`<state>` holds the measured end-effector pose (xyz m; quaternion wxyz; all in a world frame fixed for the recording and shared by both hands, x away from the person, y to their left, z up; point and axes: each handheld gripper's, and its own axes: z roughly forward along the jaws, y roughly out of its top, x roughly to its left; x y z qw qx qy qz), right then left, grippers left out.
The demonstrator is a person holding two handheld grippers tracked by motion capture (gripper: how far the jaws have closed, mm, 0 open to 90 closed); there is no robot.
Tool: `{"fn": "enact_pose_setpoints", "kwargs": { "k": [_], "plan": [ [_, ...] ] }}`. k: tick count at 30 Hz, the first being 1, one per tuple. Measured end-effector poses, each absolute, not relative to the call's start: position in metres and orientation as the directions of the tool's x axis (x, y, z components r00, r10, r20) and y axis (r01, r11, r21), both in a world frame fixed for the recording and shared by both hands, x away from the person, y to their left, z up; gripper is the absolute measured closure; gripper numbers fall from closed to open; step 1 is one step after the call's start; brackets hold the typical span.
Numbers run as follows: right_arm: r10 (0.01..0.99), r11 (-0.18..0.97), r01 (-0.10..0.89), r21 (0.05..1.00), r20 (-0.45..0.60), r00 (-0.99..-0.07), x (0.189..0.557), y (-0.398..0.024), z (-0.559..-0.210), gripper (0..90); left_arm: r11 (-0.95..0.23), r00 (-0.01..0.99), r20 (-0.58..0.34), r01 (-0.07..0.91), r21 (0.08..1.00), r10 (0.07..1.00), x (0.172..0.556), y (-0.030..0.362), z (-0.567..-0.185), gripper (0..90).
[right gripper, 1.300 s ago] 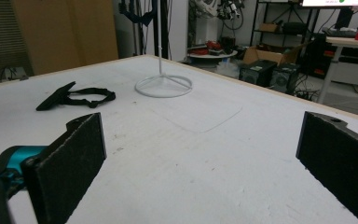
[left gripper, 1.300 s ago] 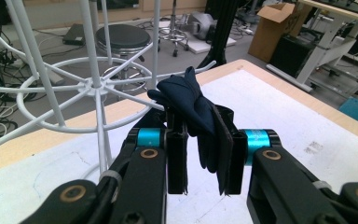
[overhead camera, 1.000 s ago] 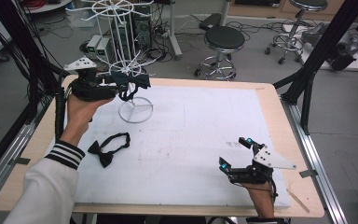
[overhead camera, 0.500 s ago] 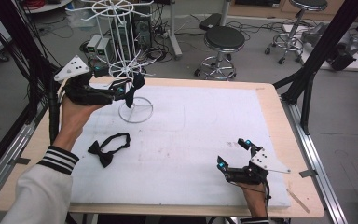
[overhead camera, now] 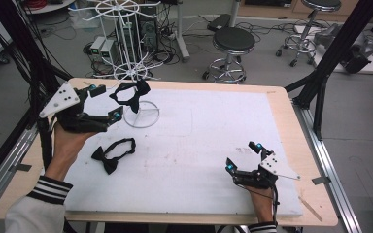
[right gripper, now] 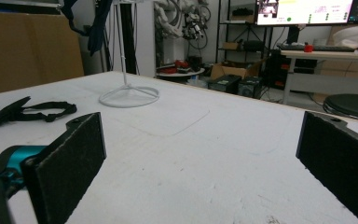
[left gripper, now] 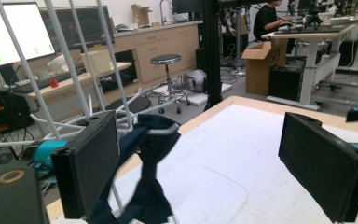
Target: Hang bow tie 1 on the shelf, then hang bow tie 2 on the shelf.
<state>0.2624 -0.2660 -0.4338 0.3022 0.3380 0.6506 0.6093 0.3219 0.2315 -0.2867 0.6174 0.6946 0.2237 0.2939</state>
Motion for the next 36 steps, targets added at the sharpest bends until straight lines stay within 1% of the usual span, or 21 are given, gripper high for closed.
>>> {"fn": "enact_pose_setpoints", "kwargs": {
  "k": [3,6,8,10,20,22,28,31,32,36],
  "plan": [
    [0.811,0.047,0.067,0.997,0.001,-0.585,0.263,-0.264,-0.435,0.6,-0.143,0.731,0.149,-0.071,0.987,0.666,0.313,0.234,-0.296,12.8],
    [0.818,0.041,0.04,0.998,-0.011,-0.575,0.262,-0.264,-0.439,0.6,-0.13,0.734,0.147,-0.08,0.988,0.663,0.305,0.237,-0.304,12.8],
    [0.819,0.032,0.06,0.998,0.008,-0.574,0.263,-0.264,-0.443,0.6,-0.132,0.73,0.156,-0.091,0.987,0.666,0.3,0.241,-0.309,12.8],
    [0.822,0.039,0.06,0.997,0.002,-0.569,0.263,-0.264,-0.446,0.6,-0.119,0.732,0.15,-0.094,0.988,0.665,0.297,0.244,-0.313,12.8],
    [0.82,0.05,0.055,0.997,-0.009,-0.572,0.264,-0.262,-0.448,0.6,-0.087,0.724,0.11,-0.07,0.994,0.681,0.289,0.259,-0.338,12.8],
    [0.82,0.05,0.067,0.996,-0.002,-0.572,0.263,-0.261,-0.448,0.6,-0.088,0.727,0.107,-0.065,0.994,0.678,0.288,0.26,-0.341,12.8],
    [0.815,0.057,0.063,0.996,-0.01,-0.58,0.263,-0.26,-0.449,0.6,-0.071,0.732,0.106,-0.08,0.994,0.673,0.285,0.262,-0.347,12.8],
    [0.812,0.06,0.071,0.996,-0.007,-0.584,0.263,-0.26,-0.45,0.6,-0.066,0.73,0.091,-0.063,0.996,0.677,0.286,0.265,-0.353,12.8],
    [0.81,0.07,0.06,0.996,-0.021,-0.586,0.263,-0.26,-0.45,0.6,-0.068,0.73,0.09,-0.06,0.996,0.678,0.285,0.266,-0.354,12.8],
    [0.811,0.068,0.07,0.995,-0.015,-0.585,0.263,-0.259,-0.45,0.6,-0.07,0.732,0.091,-0.06,0.996,0.675,0.285,0.267,-0.354,12.8]
  ]
}}
